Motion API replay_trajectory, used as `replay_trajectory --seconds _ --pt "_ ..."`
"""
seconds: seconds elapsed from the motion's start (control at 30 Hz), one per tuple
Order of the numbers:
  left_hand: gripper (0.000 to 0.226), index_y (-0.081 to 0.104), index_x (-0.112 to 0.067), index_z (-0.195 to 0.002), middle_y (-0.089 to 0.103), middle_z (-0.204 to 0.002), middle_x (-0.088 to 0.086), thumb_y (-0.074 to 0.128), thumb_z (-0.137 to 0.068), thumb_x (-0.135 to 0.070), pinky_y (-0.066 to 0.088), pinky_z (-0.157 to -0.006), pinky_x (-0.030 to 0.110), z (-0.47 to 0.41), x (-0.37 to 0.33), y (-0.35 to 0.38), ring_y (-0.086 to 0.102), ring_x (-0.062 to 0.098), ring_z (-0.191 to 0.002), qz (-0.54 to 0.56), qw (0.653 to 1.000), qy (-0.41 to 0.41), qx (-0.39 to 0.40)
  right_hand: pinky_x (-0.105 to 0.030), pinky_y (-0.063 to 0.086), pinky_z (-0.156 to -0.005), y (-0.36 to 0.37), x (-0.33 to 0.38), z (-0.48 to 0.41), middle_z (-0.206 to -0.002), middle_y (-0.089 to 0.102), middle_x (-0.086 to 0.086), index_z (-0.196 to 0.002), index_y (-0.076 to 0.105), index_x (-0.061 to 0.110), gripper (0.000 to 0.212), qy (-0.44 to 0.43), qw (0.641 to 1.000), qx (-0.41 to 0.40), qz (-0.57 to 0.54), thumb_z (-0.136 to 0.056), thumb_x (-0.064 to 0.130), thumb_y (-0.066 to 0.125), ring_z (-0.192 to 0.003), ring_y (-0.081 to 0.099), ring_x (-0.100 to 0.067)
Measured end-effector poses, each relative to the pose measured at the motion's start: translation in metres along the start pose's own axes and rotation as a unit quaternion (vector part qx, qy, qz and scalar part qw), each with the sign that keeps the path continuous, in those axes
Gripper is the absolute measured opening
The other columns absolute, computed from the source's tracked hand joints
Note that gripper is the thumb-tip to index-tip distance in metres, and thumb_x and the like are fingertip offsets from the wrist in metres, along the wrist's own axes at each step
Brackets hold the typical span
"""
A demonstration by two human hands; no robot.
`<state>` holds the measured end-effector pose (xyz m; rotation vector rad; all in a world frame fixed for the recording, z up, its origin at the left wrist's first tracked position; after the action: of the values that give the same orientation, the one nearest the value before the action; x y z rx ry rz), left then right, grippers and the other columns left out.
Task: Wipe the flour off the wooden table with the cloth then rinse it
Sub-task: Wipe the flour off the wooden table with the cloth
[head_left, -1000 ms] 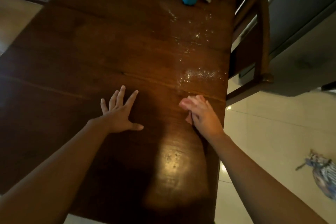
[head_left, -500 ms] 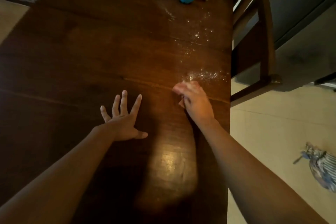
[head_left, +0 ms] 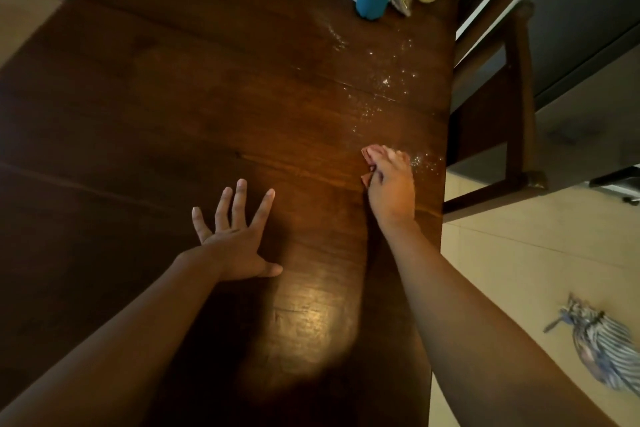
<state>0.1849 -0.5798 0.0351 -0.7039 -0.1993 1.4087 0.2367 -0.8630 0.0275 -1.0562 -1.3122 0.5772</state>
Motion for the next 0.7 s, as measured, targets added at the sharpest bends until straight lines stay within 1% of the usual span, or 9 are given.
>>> replay_trajectory --seconds 0.03,0.07,0.2,0.27,0.33,0.47,0.53,0.63,0.7 --pt "0.132 -0.045 -0.047 -0.134 -0.064 -0.133 0.002 0.069 -0.072 -0.072 -0.018 -0.104 0.071 0.0 0.0 0.0 -0.051 0.029 -0.123 0.0 1.0 -0.001 0.002 -0.05 0.025 -0.124 0.001 0.008 0.006 -0.148 0.053 0.002 -0.139 0.059 0.023 0.042 0.004 1.0 -0.013 0.008 -0.099 0.014 0.049 -0.146 0.037 -0.021" --pt "0.133 -0.046 -0.047 -0.134 -0.064 -0.133 0.002 0.069 -0.072 -0.072 -0.018 -0.104 0.071 0.0 0.0 0.0 -0.051 0.029 -0.123 0.001 1.0 -0.001 0.003 -0.051 0.023 -0.125 0.005 0.016 0.015 -0.146 0.054 0.001 -0.138 0.059 0.022 0.042 -0.024 1.0 -0.006 0.005 -0.098 0.017 0.047 -0.144 0.038 -0.02" --pt "0.134 -0.046 -0.048 -0.133 -0.064 -0.133 0.002 0.069 -0.07 -0.073 -0.017 -0.104 0.072 0.0 -0.001 0.0 -0.051 0.029 -0.124 0.002 1.0 -0.007 0.006 -0.043 0.012 -0.128 0.003 0.01 0.054 -0.154 0.048 0.002 -0.145 0.053 0.023 0.046 -0.181 0.977 0.111 0.007 -0.101 0.021 0.041 -0.149 0.032 -0.014" --pt "0.134 -0.047 -0.049 -0.132 -0.064 -0.133 0.003 0.069 -0.07 -0.074 -0.017 -0.104 0.072 0.001 -0.001 -0.001 -0.051 0.03 -0.124 -0.001 1.0 -0.009 0.008 -0.04 0.017 -0.128 -0.012 -0.018 0.043 -0.154 0.047 0.006 -0.145 0.053 0.03 0.046 -0.147 0.983 0.113 0.018 -0.101 0.019 0.046 -0.15 0.03 -0.013" --pt "0.134 -0.048 -0.05 -0.13 -0.064 -0.133 0.003 0.069 -0.069 -0.074 -0.017 -0.104 0.072 0.0 -0.001 -0.001 -0.051 0.03 -0.124 0.0 1.0 -0.007 0.011 -0.043 0.024 -0.126 -0.024 -0.041 0.015 -0.153 0.048 0.007 -0.143 0.055 0.031 0.046 -0.05 0.997 0.057 0.025 -0.101 0.014 0.051 -0.148 0.032 -0.014" --pt "0.135 -0.05 -0.053 -0.125 -0.068 -0.127 -0.001 0.069 -0.066 -0.077 -0.017 -0.103 0.072 -0.002 0.001 -0.001 -0.051 0.029 -0.124 0.004 1.0 -0.003 0.009 -0.043 0.019 -0.127 -0.025 -0.054 -0.032 -0.154 0.047 -0.001 -0.145 0.054 0.021 0.044 0.086 0.995 -0.032 0.035 -0.102 0.013 0.05 -0.148 0.033 -0.025" --pt "0.135 -0.051 -0.054 -0.124 -0.069 -0.123 -0.003 0.069 -0.066 -0.077 -0.017 -0.104 0.072 -0.002 0.002 -0.002 -0.051 0.029 -0.124 0.007 1.0 -0.007 0.012 -0.043 0.022 -0.126 -0.023 -0.046 -0.024 -0.15 0.05 0.0 -0.143 0.055 0.021 0.044 0.08 0.995 -0.039 0.033 -0.1 0.015 0.052 -0.146 0.036 -0.024" --pt "0.135 -0.05 -0.053 -0.125 -0.067 -0.128 0.0 0.069 -0.067 -0.076 -0.017 -0.104 0.072 0.0 0.001 -0.002 -0.051 0.03 -0.125 0.006 1.0 -0.005 0.013 -0.043 0.017 -0.127 -0.024 -0.041 0.018 -0.151 0.05 0.004 -0.144 0.054 0.025 0.043 -0.003 1.0 0.004 0.023 -0.101 0.022 0.048 -0.147 0.034 -0.017" --pt "0.134 -0.05 -0.052 -0.126 -0.067 -0.129 0.0 0.069 -0.068 -0.075 -0.017 -0.104 0.072 0.0 0.001 -0.002 -0.051 0.03 -0.125 0.007 1.0 -0.005 0.017 -0.042 0.016 -0.127 -0.026 -0.051 0.033 -0.154 0.046 0.005 -0.147 0.052 0.027 0.044 -0.032 0.999 0.029 0.024 -0.103 0.024 0.046 -0.15 0.03 -0.017"
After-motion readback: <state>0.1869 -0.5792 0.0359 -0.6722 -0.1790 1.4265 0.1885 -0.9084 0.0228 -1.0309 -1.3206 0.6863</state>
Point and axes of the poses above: each hand's wrist, its own z-axis away from the middle knuckle, its own y-axis out of the palm, x = y × z, the point moved 5 cm from there along -z, towards the middle knuckle
